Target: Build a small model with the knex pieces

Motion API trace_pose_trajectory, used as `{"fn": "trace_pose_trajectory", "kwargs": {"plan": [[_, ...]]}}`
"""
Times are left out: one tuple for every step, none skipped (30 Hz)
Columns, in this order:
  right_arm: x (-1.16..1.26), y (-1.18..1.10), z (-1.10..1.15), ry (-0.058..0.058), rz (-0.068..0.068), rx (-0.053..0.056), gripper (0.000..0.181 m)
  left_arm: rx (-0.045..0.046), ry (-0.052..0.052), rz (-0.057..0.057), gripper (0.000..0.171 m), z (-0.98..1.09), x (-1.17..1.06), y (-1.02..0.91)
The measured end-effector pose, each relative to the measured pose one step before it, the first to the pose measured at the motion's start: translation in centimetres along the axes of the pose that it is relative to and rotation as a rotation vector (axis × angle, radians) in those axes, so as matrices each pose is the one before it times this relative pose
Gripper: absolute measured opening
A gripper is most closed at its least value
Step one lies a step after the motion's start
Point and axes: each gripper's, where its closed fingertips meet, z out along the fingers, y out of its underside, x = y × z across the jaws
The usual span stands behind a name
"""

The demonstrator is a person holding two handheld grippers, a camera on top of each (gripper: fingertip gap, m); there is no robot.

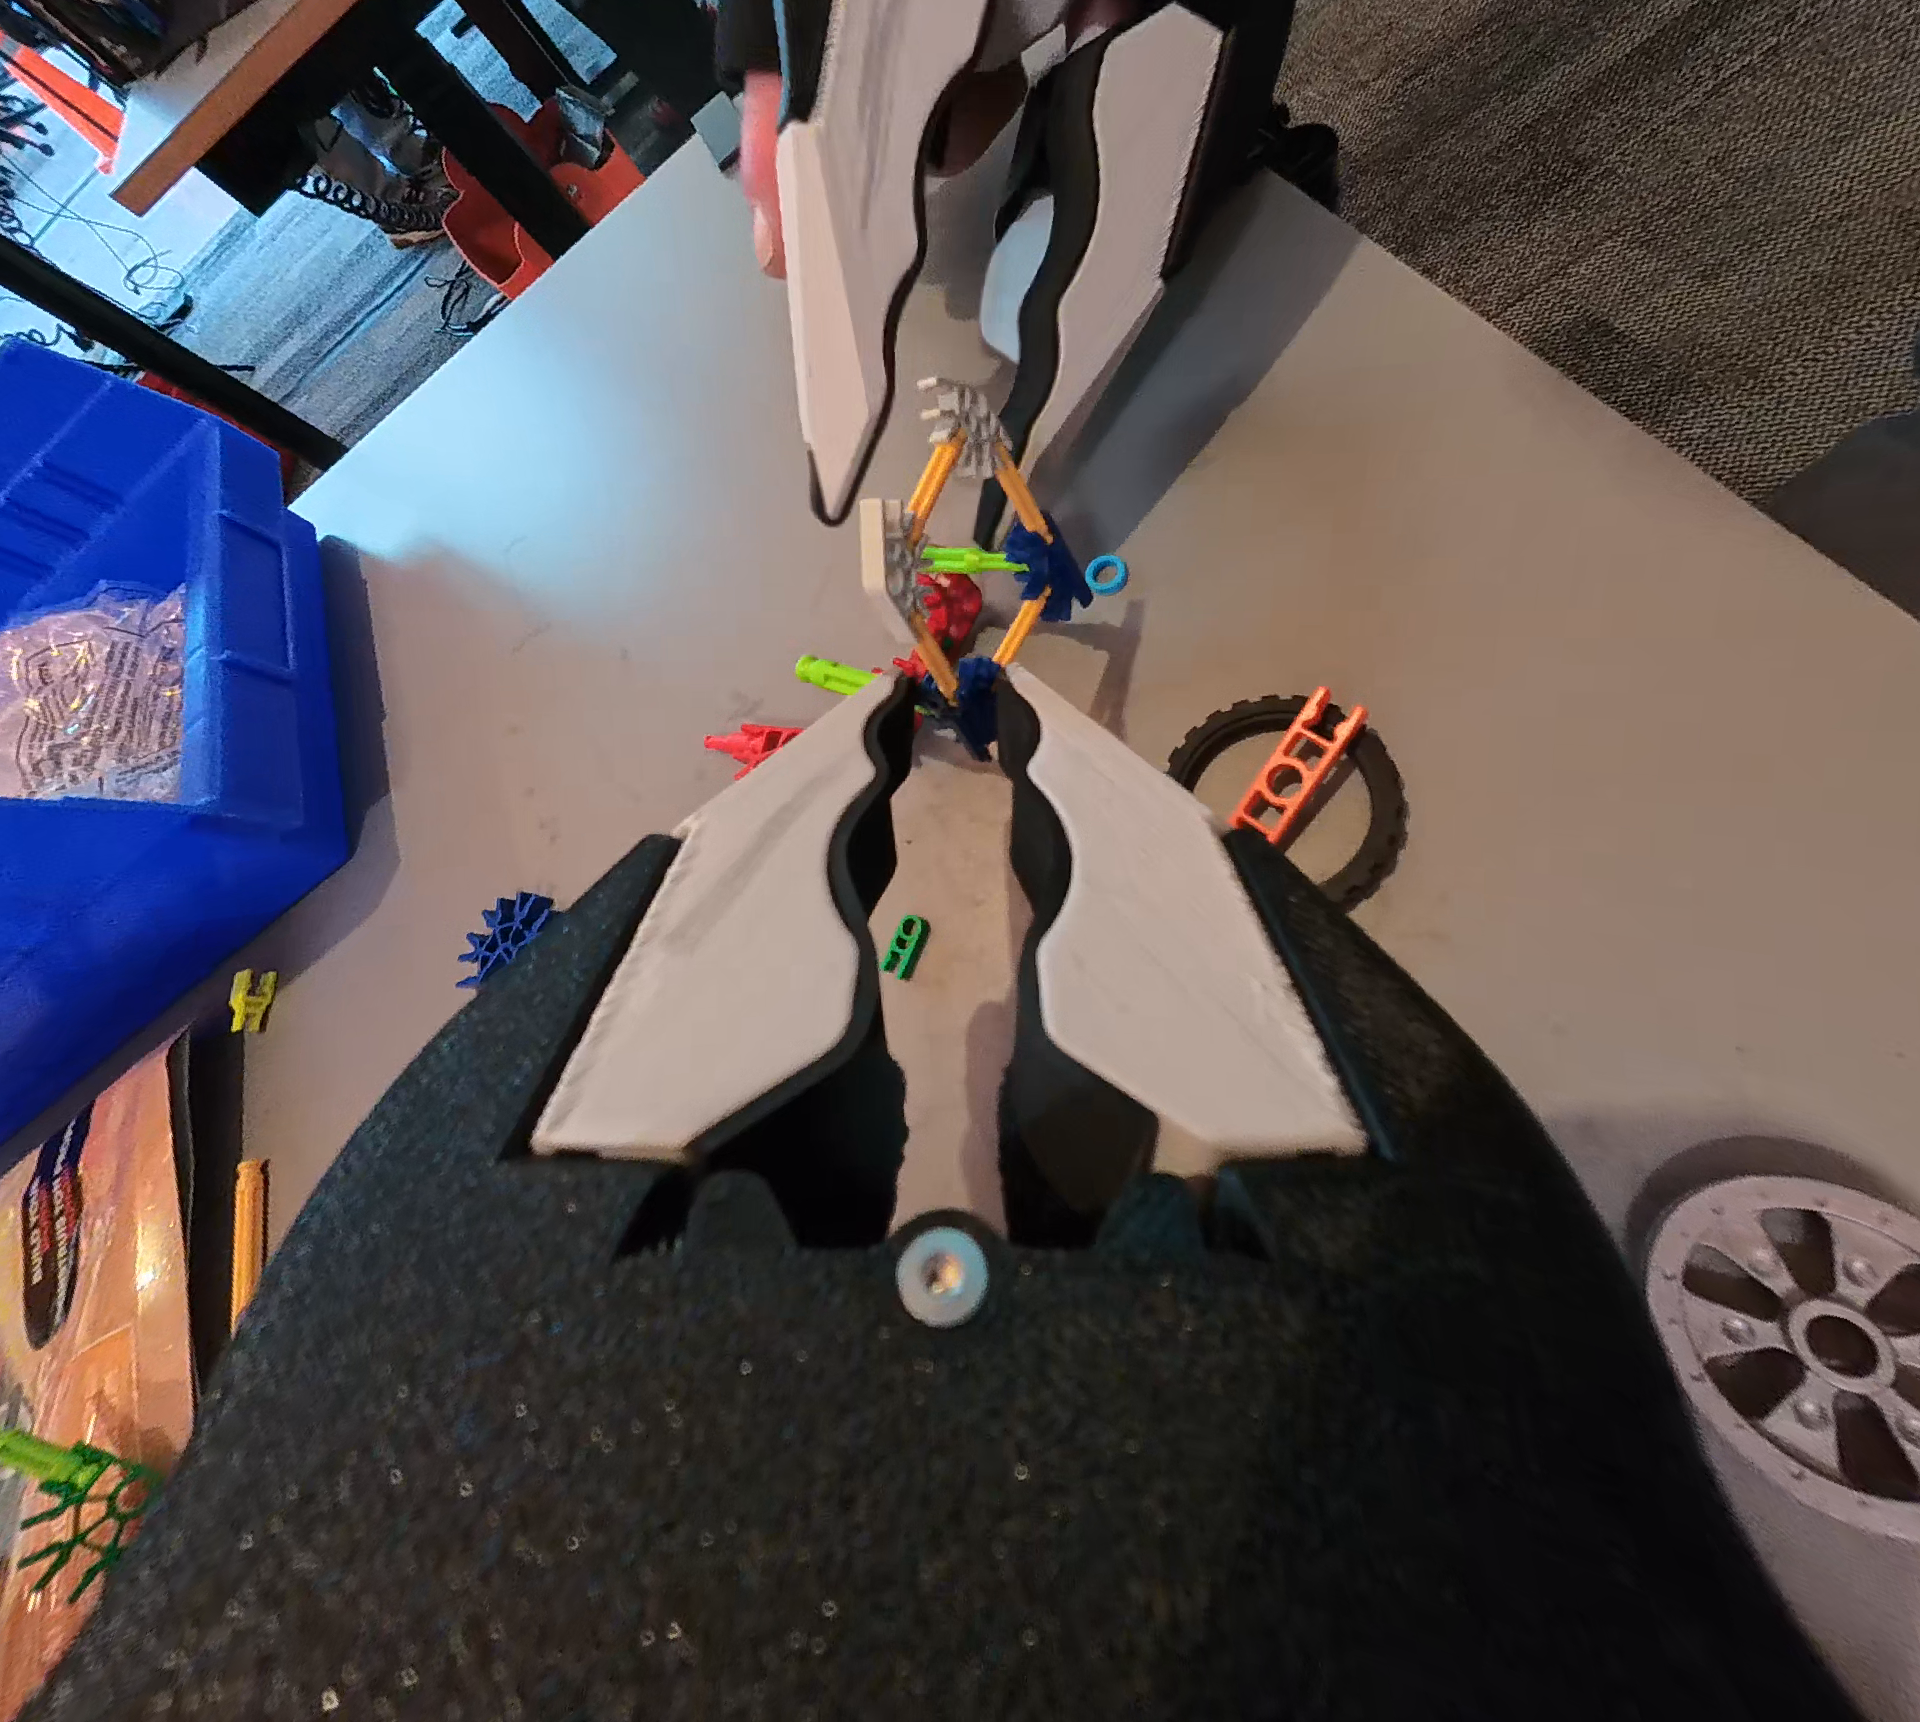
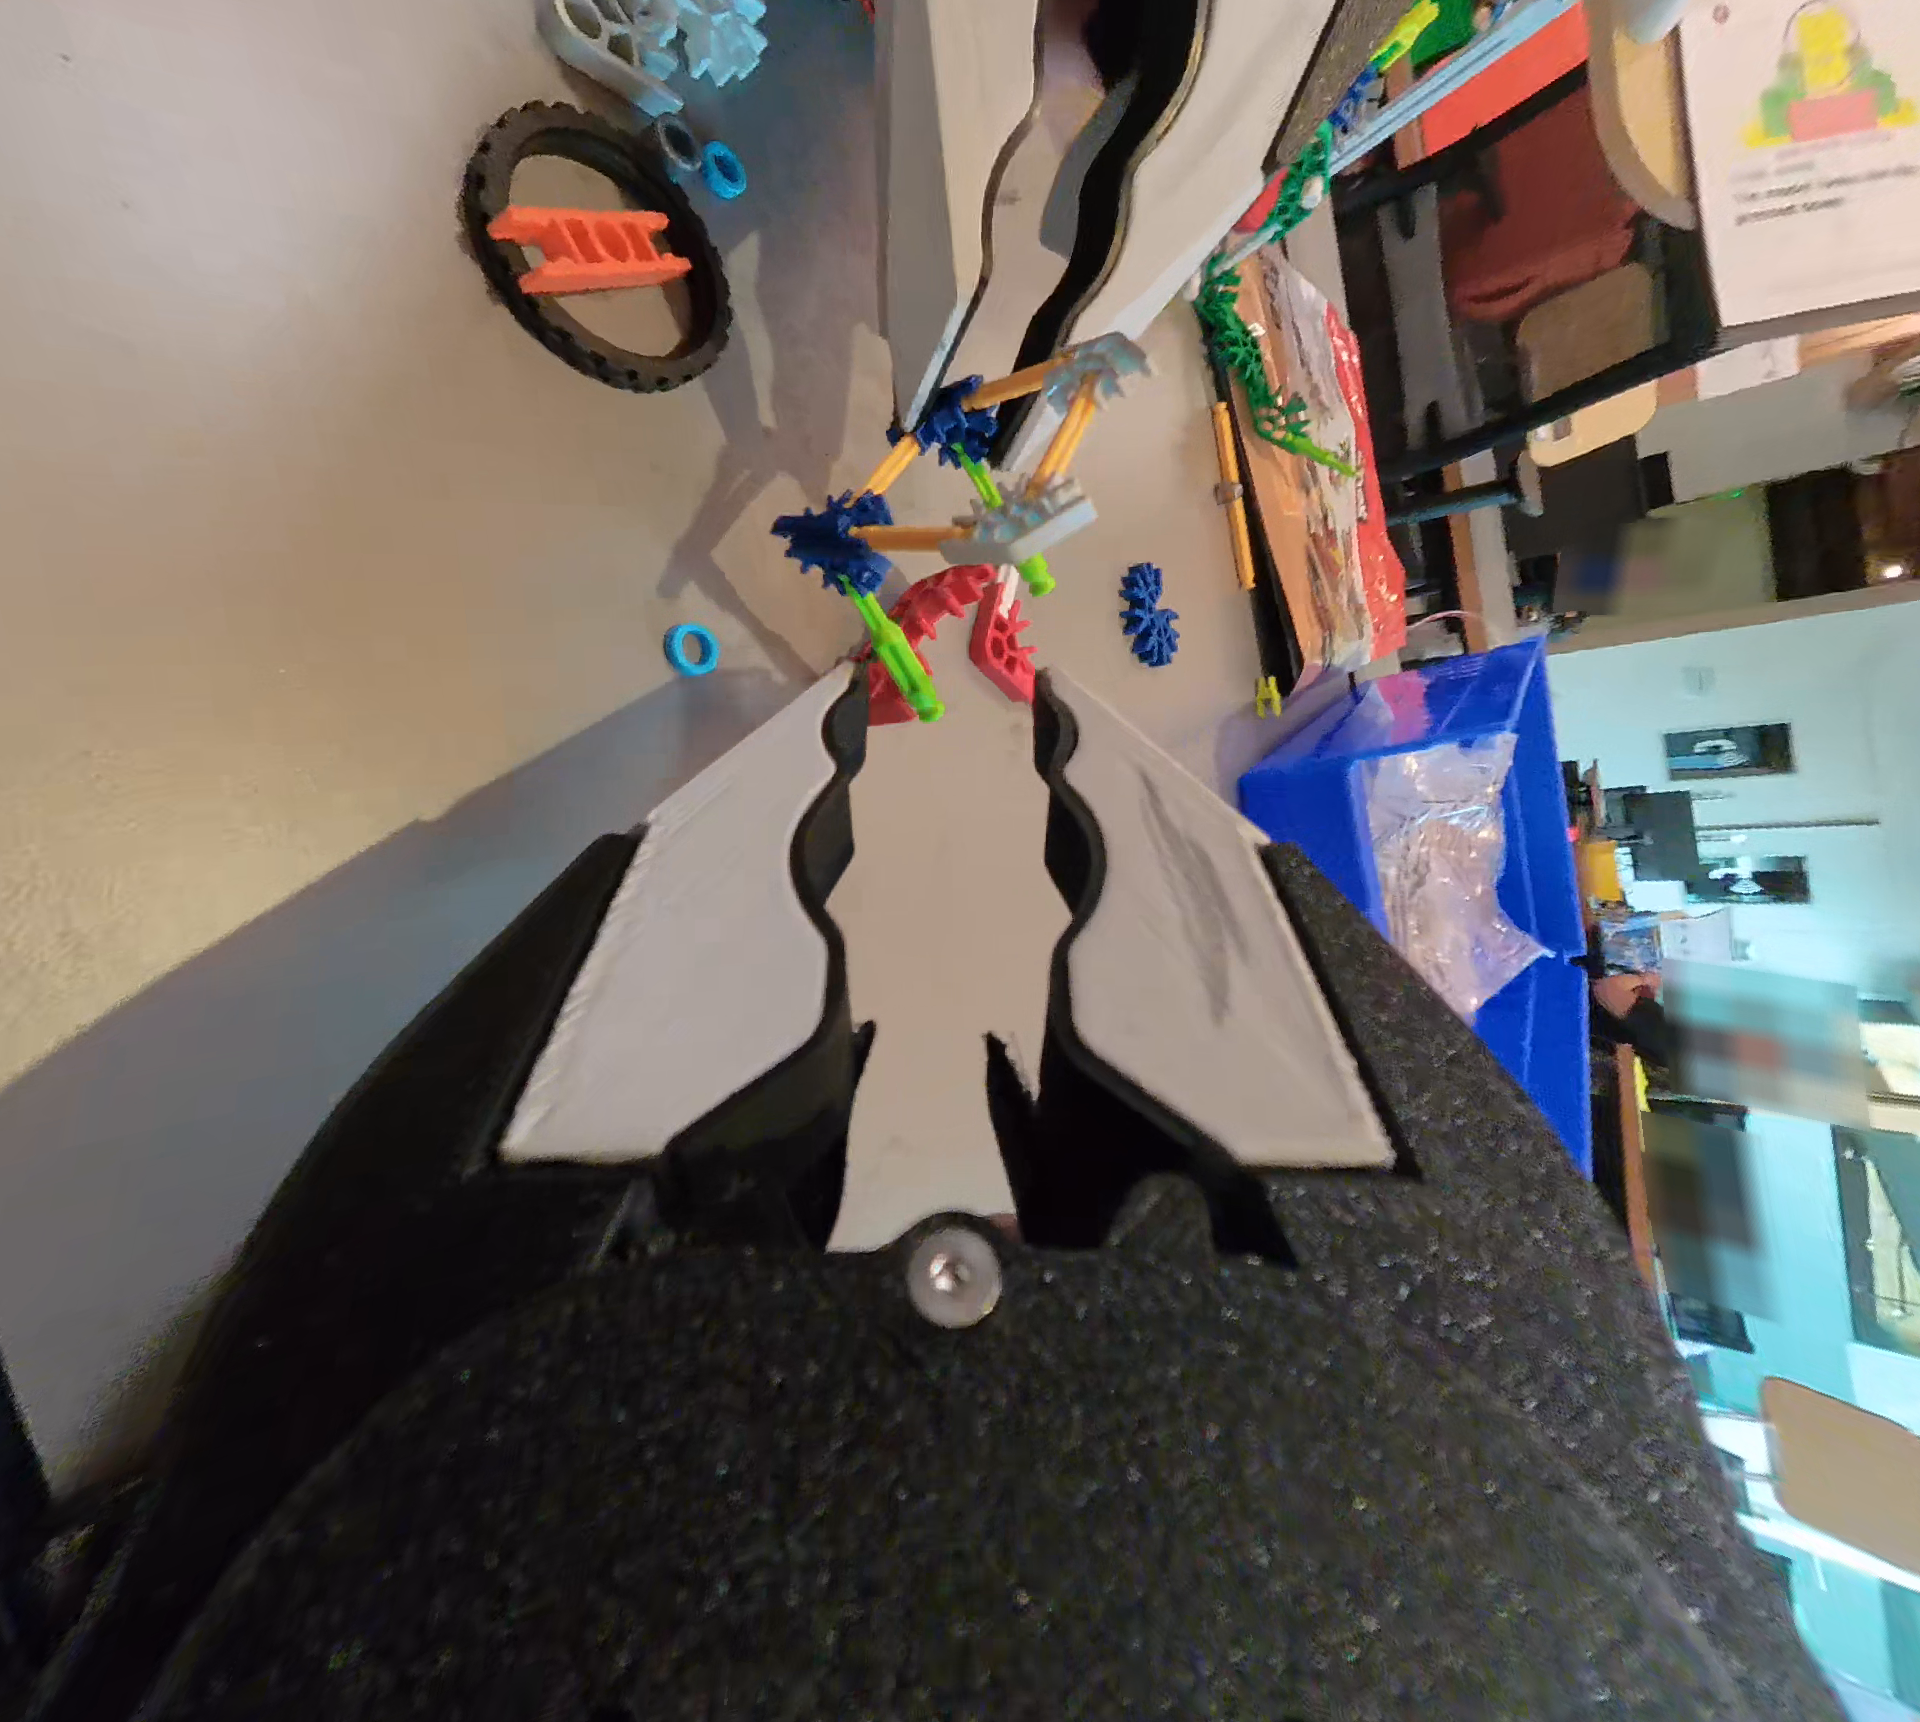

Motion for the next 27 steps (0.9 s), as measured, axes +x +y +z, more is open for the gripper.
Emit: {"fn": "trace_pose_trajectory", "kwargs": {"plan": [[-0.18,0.123,0.049,-0.0095,0.0056,-0.0084,0.031,-0.00194,0.0017,0.0024,0.012,0.042,0.052,0.029],[-0.139,0.145,0.085,-0.0061,0.0055,-0.0094,0.03,0.00258,0.0005,0.0014,0.012,0.022,0.033,-0.045],[-0.117,0.102,0.082,-0.004,0.0041,-0.0069,0.03,0.00039,0.0003,0.0001,0.012,-0.002,0.011,-0.006],[-0.126,0.066,0.075,-0.004,0.003,-0.005,0.031,0.00099,-0.0005,-0.0002,0.012,-0.01,-0.004,-0.015],[-0.101,0.109,0.077,-0.0038,0.0044,-0.0072,0.031,0.001,-0.0022,-0.0005,0.012,-0.024,-0.032,-0.002],[-0.057,0.116,0.091,-0.0021,0.0048,-0.0085,0.03,0.00304,0.0002,-0.0012,0.012,-0.041,-0.012,-0.011],[-0.051,0.089,0.1,-0.0006,0.0022,-0.0077,0.029,0.001,0.0017,-0.0033,0.012,-0.011,0.004,0.022],[-0.086,0.004,0.081,-0.0022,-0.0006,-0.0036,0.026,-0.00015,0.0003,-0.002,0.012,0.004,-0.009,0.054],[-0.11,-0.074,0.069,-0.0028,-0.0005,-0.0002,0.023,-0.00038,-0.0022,0.0007,0.012,0.017,-0.031,0.042],[-0.046,-0.073,0.04,0.0004,0.0012,-0.0006,0.022,0.00054,0.0005,0.0011,0.012,0.008,0.004,0.014],[0.037,-0.039,0.016,0.0036,0.0052,-0.0017,0.02,0.00024,0.0015,0.0001,0.012,0.002,0.034,0.003],[0.067,0.045,0.031,0.0032,0.0104,-0.0061,0.02,-0.00016,-0.0009,0.0028,0.012,0.003,0.004,-0.007],[0.082,0.149,0.069,0.0048,0.01,-0.0109,0.02,-0.00031,-0.0008,0.0046,0.012,-0.026,0.011,-0.008],[0.077,0.175,0.074,0.0057,0.0059,-0.0104,0.019,0.00085,0.0014,0.0013,0.012,-0.028,0.013,-0.015],[-0.03,0.087,0.062,0.0008,0.0045,-0.0027,0.017,0.0009,0.0016,-0.0016,0.012,-0.027,-0.008,-0.006],[-0.061,0.017,0.028,-0.0025,0.0088,0.002,0.017,0.00259,0.0007,-0.0017,0.012,-0.038,-0.009,-0.018],[-0.047,0.035,0.035,-0.0033,0.0092,0.0007,0.017,0.0026,0.0008,-0.0012,0.012,-0.026,-0.004,-0.018],[-0.014,0.077,0.034,0.0,0.0017,-0.0016,0.014,0.00046,0.0018,0.0004,0.012,-0.015,0.025,0.006],[0.06,0.077,0.016,0.005,-0.0015,-0.0032,0.012,-0.00008,-0.0005,0.0008,0.012,0.0,0.0,0.008],[0.042,0.047,0.014,0.0024,0.0011,-0.0021,0.013,-0.00069,0.0004,0.0001,0.012,0.018,0.008,0.019],[0.017,0.024,0.012,0.0002,0.0005,-0.0014,0.013,0.00059,0.0025,0.0005,0.012,0.006,0.056,-0.009],[-0.004,0.013,0.003,0.001,-0.0029,-0.0019,0.012,-0.00112,0.0,0.0009,0.012,0.029,0.015,0.018],[-0.063,-0.006,0.001,-0.003,-0.0036,-0.0007,0.013,-0.00196,-0.0012,0.0008,0.012,0.028,-0.009,0.031],[-0.05,-0.024,0.007,-0.0024,-0.0009,0.0001,0.012,-0.00102,0.0004,0.0005,0.012,0.034,0.014,0.017],[-0.012,-0.015,0.028,-0.0014,0.002,-0.001,0.013,0.00051,-0.0008,0.0,0.012,0.027,-0.01,-0.012],[0.007,0.017,0.025,-0.0015,0.0013,-0.0013,0.013,-0.00089,-0.0021,-0.0006,0.012,0.033,-0.037,0.017],[0.021,0.015,0.015,-0.0005,0.0006,-0.0005,0.013,-0.00036,-0.0012,-0.0005,0.012,0.032,-0.016,0.008]]}}
